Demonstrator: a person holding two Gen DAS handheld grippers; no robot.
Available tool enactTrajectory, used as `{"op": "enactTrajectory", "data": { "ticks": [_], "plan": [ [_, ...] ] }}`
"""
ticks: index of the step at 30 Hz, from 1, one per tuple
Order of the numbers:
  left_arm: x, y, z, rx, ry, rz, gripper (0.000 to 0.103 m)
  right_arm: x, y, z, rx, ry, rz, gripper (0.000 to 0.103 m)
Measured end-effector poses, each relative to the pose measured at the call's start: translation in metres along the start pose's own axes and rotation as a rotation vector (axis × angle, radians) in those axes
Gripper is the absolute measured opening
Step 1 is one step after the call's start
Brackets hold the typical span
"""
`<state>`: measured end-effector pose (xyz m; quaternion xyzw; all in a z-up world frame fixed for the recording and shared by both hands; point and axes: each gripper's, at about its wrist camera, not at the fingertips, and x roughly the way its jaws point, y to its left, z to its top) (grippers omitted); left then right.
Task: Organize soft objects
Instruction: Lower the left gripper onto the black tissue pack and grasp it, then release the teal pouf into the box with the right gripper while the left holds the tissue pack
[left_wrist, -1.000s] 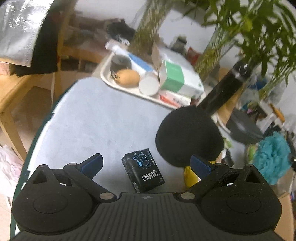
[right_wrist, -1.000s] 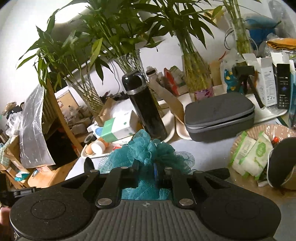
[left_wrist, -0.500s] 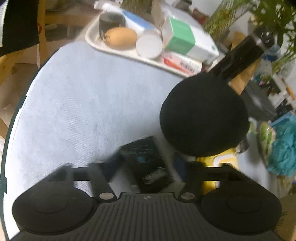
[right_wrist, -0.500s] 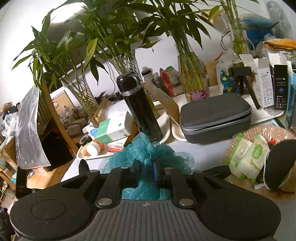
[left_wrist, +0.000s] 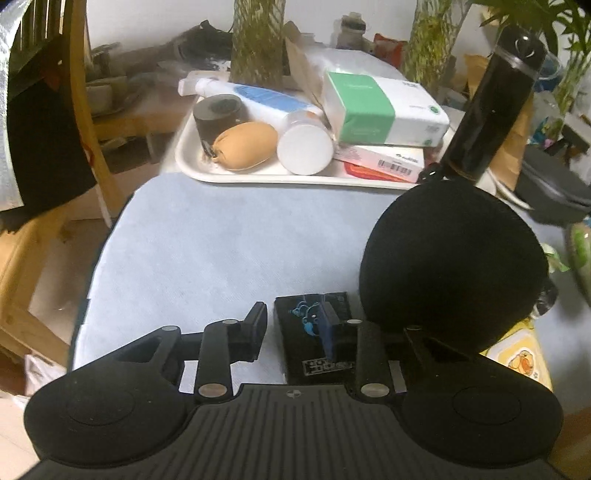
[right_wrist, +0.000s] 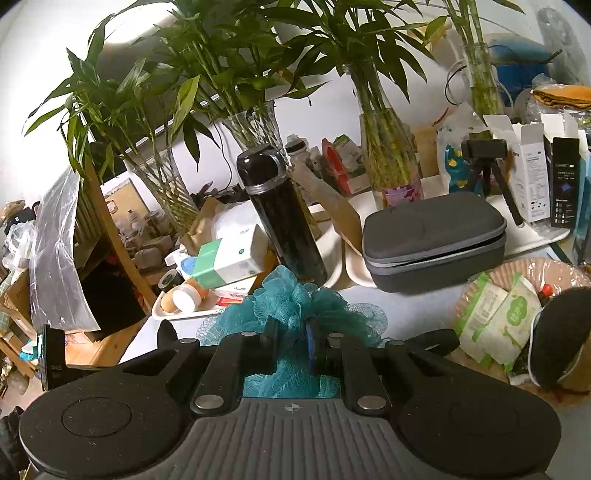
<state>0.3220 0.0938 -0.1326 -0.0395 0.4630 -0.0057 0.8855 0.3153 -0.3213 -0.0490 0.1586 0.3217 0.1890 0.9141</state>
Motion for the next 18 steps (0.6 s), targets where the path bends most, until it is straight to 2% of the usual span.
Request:
{"op": "enactTrajectory", "data": {
  "ticks": [1, 2, 4, 6, 11, 12, 14, 16, 18],
  "plan": [
    [-0.002, 0.001, 0.0, -0.008, 0.0, -0.014, 0.047, 0.0, -0.001, 0.0, 0.001, 0.0, 0.0, 0.017],
    [-0.004, 0.002, 0.0, -0.021, 0.002, -0.039, 0.065, 0.0, -0.001, 0.0, 0.002, 0.0, 0.002, 0.017],
    [-0.002, 0.001, 0.0, -0.034, 0.02, -0.097, 0.076, 0.0, 0.0, 0.0, -0.001, 0.001, 0.002, 0.017],
    [0.004, -0.004, -0.001, -0.014, 0.047, -0.096, 0.076, 0.0, 0.0, 0.0, -0.001, -0.001, 0.003, 0.017],
    [0.02, -0.014, -0.006, 0.05, 0.114, 0.001, 0.074, -0.004, 0.001, 0.002, -0.007, -0.01, -0.003, 0.017],
    [0.021, -0.014, -0.007, 0.053, 0.12, 0.008, 0.071, -0.004, 0.002, 0.003, -0.01, -0.013, -0.005, 0.017],
    [0.024, -0.013, -0.009, 0.05, 0.128, 0.021, 0.048, -0.007, 0.003, 0.004, -0.014, -0.02, -0.006, 0.017],
    [0.021, -0.011, -0.01, 0.047, 0.122, 0.036, 0.048, -0.009, 0.005, 0.004, -0.023, -0.025, -0.005, 0.016],
    [0.016, -0.006, -0.009, 0.015, 0.114, 0.012, 0.048, -0.012, 0.008, 0.004, -0.035, -0.031, -0.007, 0.016]
  ]
}}
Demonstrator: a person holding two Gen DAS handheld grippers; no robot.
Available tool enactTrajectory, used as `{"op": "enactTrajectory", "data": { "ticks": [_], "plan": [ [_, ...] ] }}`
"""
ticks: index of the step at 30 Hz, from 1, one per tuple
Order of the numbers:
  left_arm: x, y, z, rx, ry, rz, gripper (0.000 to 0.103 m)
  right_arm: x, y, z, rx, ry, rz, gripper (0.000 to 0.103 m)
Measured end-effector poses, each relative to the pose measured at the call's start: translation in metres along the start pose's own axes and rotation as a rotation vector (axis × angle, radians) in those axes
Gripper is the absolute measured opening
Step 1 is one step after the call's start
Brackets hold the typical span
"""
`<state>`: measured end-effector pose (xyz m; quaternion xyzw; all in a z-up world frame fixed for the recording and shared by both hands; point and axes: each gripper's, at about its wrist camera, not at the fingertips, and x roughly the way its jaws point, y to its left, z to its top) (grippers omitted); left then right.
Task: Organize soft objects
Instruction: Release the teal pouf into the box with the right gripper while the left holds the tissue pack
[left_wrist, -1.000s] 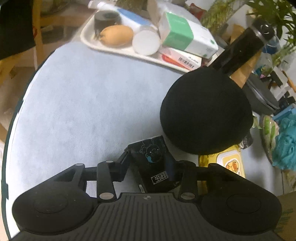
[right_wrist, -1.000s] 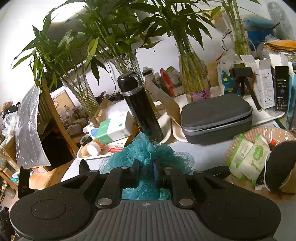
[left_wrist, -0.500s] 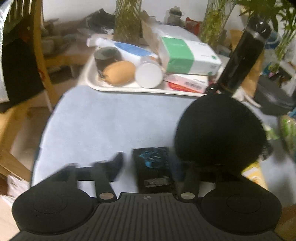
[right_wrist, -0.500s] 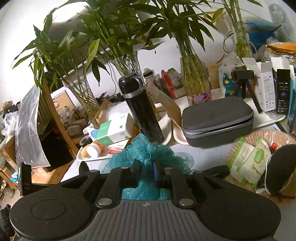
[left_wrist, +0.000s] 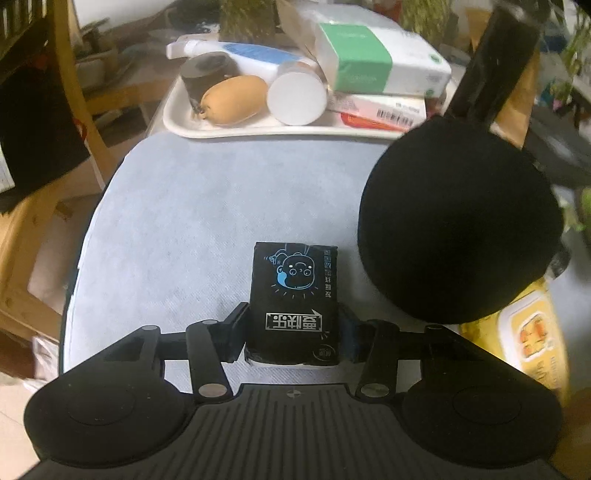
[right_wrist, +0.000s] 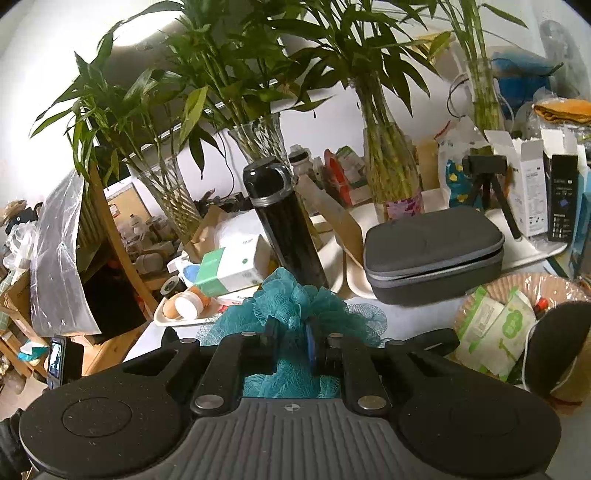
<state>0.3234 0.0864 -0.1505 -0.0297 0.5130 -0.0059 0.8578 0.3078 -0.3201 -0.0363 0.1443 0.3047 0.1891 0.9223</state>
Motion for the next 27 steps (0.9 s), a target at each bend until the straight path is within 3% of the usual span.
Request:
{"op": "enactTrajectory", "data": {
  "ticks": [10, 20, 27],
  "plan": [
    [-0.07, -0.009, -0.003, 0.021, -0.193, 0.016, 0.048, -0.04, 0.02, 0.004, -0.061, -0.103, 0.036, 0.015],
    [-0.149, -0.029, -0.017, 0.093, -0.314, -0.035, 0.048, -0.096, 0.067, -0.001, -0.17, -0.148, 0.073, 0.015],
    [-0.195, -0.046, -0.04, 0.156, -0.35, -0.095, 0.048, -0.13, 0.091, -0.014, -0.217, -0.146, 0.14, 0.015]
  ]
}}
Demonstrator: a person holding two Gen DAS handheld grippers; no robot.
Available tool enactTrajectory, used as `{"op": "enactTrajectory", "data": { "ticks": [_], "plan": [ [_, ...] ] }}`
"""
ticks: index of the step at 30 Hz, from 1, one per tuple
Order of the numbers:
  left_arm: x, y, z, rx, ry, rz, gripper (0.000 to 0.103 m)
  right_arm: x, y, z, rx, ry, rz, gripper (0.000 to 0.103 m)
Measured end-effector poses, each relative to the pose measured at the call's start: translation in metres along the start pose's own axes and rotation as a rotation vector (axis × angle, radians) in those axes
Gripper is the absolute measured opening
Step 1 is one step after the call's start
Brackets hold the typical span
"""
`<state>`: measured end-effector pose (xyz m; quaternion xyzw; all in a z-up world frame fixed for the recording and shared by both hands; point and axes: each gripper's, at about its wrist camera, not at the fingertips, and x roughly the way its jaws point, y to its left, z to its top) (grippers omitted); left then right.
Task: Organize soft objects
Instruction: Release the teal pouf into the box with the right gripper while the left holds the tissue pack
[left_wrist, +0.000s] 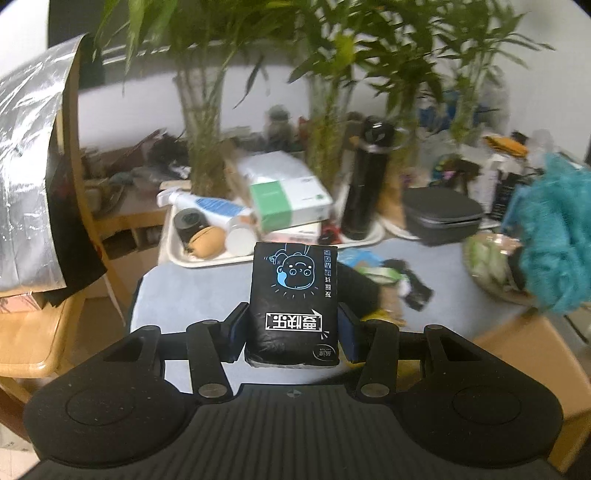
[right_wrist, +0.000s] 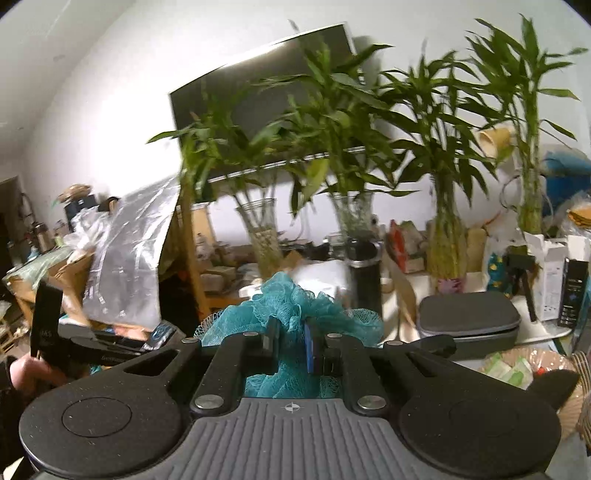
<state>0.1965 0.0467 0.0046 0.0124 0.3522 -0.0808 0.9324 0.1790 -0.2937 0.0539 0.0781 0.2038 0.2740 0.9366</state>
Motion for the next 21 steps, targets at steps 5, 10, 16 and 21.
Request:
{"op": "enactTrajectory", "data": {
  "ticks": [5, 10, 16, 21],
  "plan": [
    [-0.025, -0.022, -0.008, 0.031, -0.014, -0.045, 0.048, -0.009, 0.019, -0.014, -0.026, 0.038, 0.04, 0.015],
    [-0.039, -0.042, -0.018, 0.058, 0.004, -0.08, 0.048, -0.017, 0.034, -0.029, -0.034, 0.071, 0.062, 0.015],
    [-0.043, -0.058, -0.033, 0.072, 0.062, -0.097, 0.048, -0.022, 0.048, -0.046, -0.054, 0.123, 0.09, 0.015],
    [-0.038, -0.064, -0.046, 0.063, 0.119, -0.097, 0.048, -0.014, 0.058, -0.063, -0.097, 0.187, 0.098, 0.015]
  ]
}}
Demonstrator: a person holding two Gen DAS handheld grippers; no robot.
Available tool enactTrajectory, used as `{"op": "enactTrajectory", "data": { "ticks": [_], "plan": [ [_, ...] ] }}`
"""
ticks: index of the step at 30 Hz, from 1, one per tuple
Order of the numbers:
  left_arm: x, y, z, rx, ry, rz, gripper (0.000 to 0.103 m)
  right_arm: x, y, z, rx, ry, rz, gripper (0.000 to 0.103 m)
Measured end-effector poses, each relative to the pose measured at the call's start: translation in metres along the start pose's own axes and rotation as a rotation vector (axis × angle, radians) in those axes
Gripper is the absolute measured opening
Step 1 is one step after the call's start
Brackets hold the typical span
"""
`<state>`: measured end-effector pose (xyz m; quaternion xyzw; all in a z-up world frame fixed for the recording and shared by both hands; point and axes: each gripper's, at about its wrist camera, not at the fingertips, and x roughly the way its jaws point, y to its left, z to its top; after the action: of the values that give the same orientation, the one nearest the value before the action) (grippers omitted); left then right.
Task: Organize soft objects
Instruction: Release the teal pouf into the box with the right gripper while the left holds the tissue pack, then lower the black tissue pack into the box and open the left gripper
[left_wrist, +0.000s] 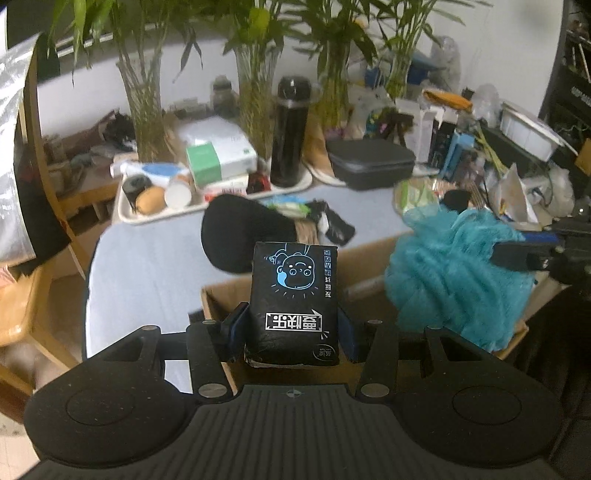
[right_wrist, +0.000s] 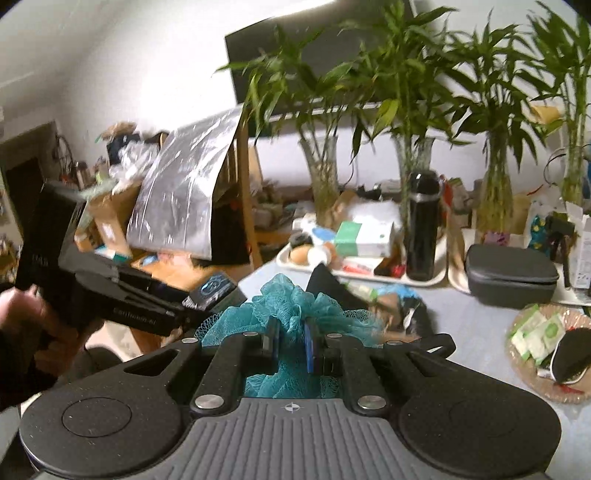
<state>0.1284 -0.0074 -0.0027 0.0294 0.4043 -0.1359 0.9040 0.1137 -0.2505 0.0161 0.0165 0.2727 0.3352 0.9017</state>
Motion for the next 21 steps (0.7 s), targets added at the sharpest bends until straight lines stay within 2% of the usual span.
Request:
{"op": "enactTrajectory", "data": {
  "ticks": [12, 14, 15, 16, 17, 18, 19, 21],
  "plan": [
    [0.02, 0.001, -0.017, -0.062, 0.082, 0.0, 0.049, 0.025, 0.013, -0.012, -0.095, 0.082, -0.03, 0.017],
    [0.021, 0.002, -0.017, -0.079, 0.075, -0.005, 0.052, 0.029, 0.013, -0.013, -0.099, 0.09, -0.021, 0.032],
    [0.021, 0.002, -0.017, -0.082, 0.072, -0.012, 0.058, 0.029, 0.011, -0.014, -0.09, 0.083, -0.012, 0.049],
    [0.02, 0.003, -0.018, -0.085, 0.065, -0.018, 0.075, 0.028, 0.01, -0.014, -0.085, 0.079, -0.009, 0.068],
    [0.018, 0.003, -0.019, -0.093, 0.044, -0.024, 0.082, 0.027, 0.01, -0.015, -0.086, 0.07, -0.014, 0.077],
    [0.015, 0.002, -0.02, -0.097, 0.026, -0.034, 0.083, 0.026, 0.009, -0.015, -0.087, 0.06, -0.026, 0.092],
    [0.012, 0.002, -0.021, -0.097, 0.012, -0.037, 0.083, 0.026, 0.008, -0.015, -0.087, 0.056, -0.039, 0.099],
    [0.01, 0.001, -0.021, -0.087, 0.006, -0.031, 0.084, 0.027, 0.005, -0.014, -0.083, 0.067, -0.064, 0.103]
  ]
}}
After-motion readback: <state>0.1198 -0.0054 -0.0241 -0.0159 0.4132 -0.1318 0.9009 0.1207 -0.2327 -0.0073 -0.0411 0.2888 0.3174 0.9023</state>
